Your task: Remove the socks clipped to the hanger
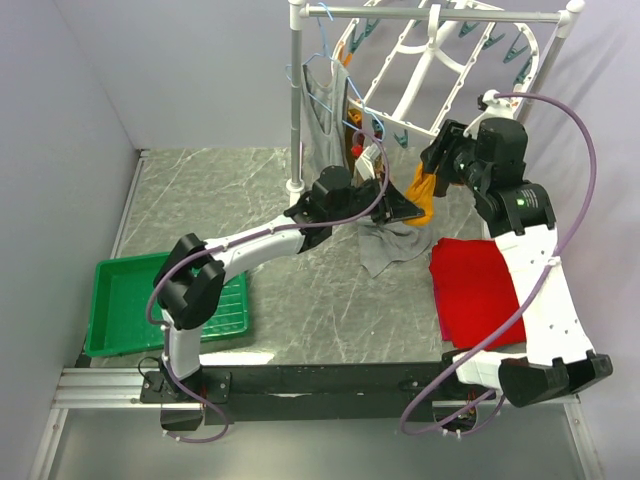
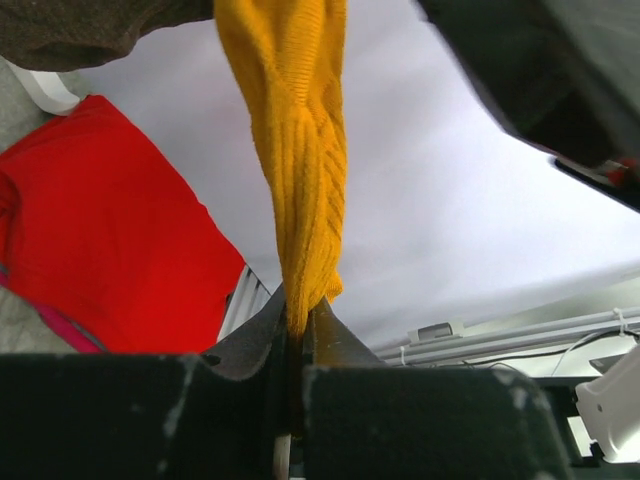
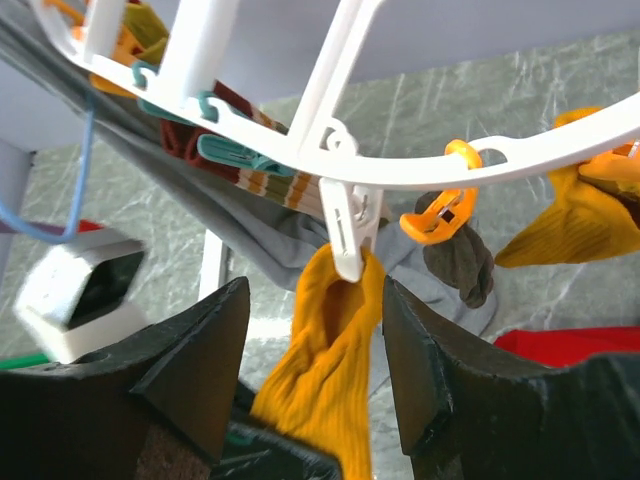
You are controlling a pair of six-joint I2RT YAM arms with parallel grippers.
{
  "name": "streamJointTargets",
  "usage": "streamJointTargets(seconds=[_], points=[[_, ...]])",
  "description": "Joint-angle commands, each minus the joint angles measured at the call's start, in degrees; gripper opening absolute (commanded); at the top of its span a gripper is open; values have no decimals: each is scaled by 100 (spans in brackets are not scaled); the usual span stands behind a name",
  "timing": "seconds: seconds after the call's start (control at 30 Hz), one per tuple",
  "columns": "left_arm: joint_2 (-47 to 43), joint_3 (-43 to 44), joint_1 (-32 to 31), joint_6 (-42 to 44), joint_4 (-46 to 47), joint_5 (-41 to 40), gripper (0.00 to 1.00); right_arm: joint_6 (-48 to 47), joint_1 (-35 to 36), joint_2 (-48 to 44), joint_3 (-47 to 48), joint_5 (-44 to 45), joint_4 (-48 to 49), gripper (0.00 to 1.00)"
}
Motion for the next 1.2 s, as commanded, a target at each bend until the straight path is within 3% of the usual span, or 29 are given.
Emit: streamJointTargets(seconds=[0.0,0.8,1.17], points=[[-435,113,-34,-14,80,174,8,-119,-90,129,254,-68,109,63],[-532,157,-43,-154,124,349,8,285,-591,462,-211,-1175,1068,62],[-655,-10,-78,-163,150,314,7,487,-626,454,-405,-1404,1481,54]])
